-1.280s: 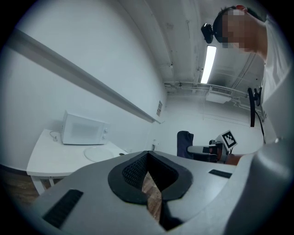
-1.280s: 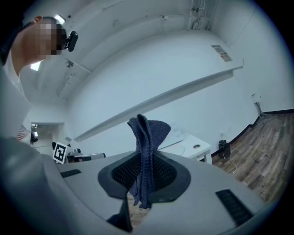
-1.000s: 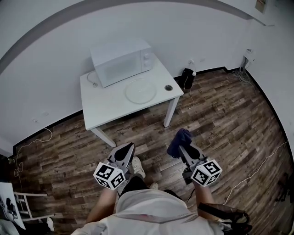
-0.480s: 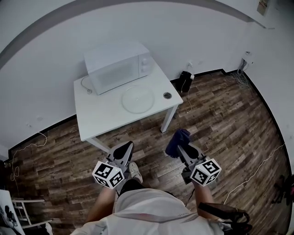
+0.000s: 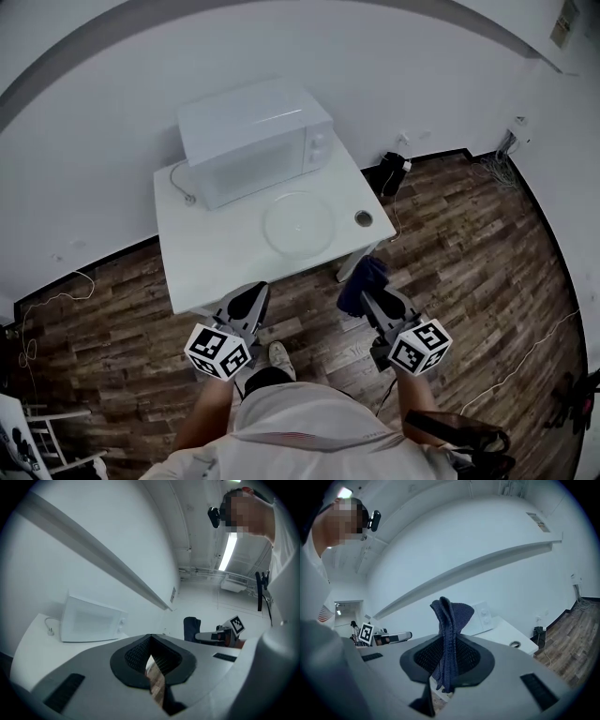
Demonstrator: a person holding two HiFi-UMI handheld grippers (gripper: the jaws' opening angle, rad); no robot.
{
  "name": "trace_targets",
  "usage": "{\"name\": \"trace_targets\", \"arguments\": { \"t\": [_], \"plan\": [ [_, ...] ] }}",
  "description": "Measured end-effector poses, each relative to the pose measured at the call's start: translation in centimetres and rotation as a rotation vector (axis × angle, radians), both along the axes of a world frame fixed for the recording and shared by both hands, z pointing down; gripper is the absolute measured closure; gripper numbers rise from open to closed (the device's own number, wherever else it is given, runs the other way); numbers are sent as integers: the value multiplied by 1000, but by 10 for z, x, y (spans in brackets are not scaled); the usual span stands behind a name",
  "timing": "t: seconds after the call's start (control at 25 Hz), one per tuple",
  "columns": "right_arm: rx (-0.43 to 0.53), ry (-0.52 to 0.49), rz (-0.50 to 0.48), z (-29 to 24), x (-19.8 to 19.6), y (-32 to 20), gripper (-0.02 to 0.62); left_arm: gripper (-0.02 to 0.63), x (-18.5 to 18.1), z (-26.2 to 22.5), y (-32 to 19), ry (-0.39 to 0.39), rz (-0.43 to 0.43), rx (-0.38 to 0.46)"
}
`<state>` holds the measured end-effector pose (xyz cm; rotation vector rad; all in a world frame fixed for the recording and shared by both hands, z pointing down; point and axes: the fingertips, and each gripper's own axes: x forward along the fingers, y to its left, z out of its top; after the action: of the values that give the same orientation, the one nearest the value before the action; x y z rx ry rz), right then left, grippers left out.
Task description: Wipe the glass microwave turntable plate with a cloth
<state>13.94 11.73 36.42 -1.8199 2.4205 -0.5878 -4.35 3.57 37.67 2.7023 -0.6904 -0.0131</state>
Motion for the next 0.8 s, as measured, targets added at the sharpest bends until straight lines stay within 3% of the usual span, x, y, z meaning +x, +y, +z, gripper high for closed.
{"name": "trace_targets", "arguments": {
  "t": [0.28, 0.8],
  "plan": [
    [-20, 24, -2, -1, -15, -70, 532, 596, -12, 6, -72, 14, -6, -32],
    [-48, 16, -85, 5, -18, -148, 532, 595, -20, 14, -129, 15, -82, -60]
  ]
}}
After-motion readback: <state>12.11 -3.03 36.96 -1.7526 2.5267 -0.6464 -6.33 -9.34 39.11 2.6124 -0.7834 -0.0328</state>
